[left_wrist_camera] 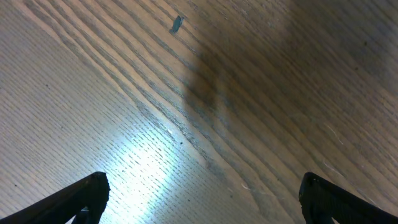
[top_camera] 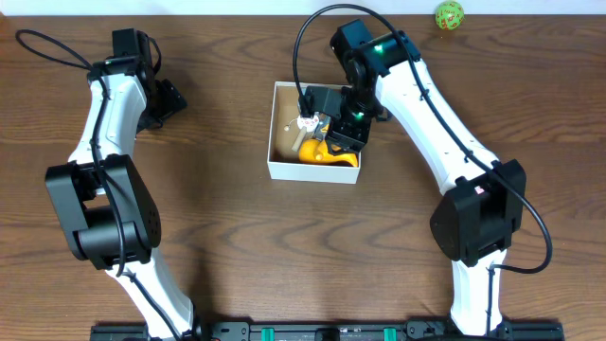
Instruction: Pack container
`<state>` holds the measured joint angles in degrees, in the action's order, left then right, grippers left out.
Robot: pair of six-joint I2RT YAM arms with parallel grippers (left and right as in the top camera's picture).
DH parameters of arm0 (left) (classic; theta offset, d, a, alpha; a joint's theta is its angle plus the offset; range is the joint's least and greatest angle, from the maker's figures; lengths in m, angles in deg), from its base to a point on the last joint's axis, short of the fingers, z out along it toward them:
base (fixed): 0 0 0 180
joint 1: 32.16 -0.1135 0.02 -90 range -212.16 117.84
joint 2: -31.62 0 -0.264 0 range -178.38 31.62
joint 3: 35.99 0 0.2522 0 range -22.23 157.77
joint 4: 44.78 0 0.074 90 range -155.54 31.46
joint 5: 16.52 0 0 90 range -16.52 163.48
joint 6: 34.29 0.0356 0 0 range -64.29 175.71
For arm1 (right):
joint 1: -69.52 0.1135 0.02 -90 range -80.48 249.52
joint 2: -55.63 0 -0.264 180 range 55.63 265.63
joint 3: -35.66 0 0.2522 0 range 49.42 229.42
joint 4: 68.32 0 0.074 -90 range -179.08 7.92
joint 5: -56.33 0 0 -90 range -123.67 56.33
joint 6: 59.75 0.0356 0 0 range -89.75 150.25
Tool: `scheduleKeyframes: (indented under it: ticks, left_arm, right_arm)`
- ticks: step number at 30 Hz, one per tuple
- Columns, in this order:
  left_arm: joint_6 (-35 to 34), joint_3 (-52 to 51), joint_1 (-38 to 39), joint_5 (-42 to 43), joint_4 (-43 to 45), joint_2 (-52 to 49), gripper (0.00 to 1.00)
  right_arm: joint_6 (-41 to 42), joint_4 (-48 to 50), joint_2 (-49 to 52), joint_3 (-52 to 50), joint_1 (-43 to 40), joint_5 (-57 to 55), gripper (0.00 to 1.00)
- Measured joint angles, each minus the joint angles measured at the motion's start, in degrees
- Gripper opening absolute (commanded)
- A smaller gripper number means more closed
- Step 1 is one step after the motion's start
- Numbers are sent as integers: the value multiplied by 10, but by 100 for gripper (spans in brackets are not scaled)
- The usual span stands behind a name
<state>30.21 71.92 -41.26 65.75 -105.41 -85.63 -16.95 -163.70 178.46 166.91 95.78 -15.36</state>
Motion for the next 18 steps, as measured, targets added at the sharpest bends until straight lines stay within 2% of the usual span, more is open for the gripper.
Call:
scheduleKeyframes:
  ticks: [7,18]
  left_arm:
    - [0,0,0,0,0,0,98]
    - [0,0,0,0,0,0,98]
  right_arm:
    - [-5,1,0,-10,-3,2,56]
    - [-14,37,0,-41,-5,3,34]
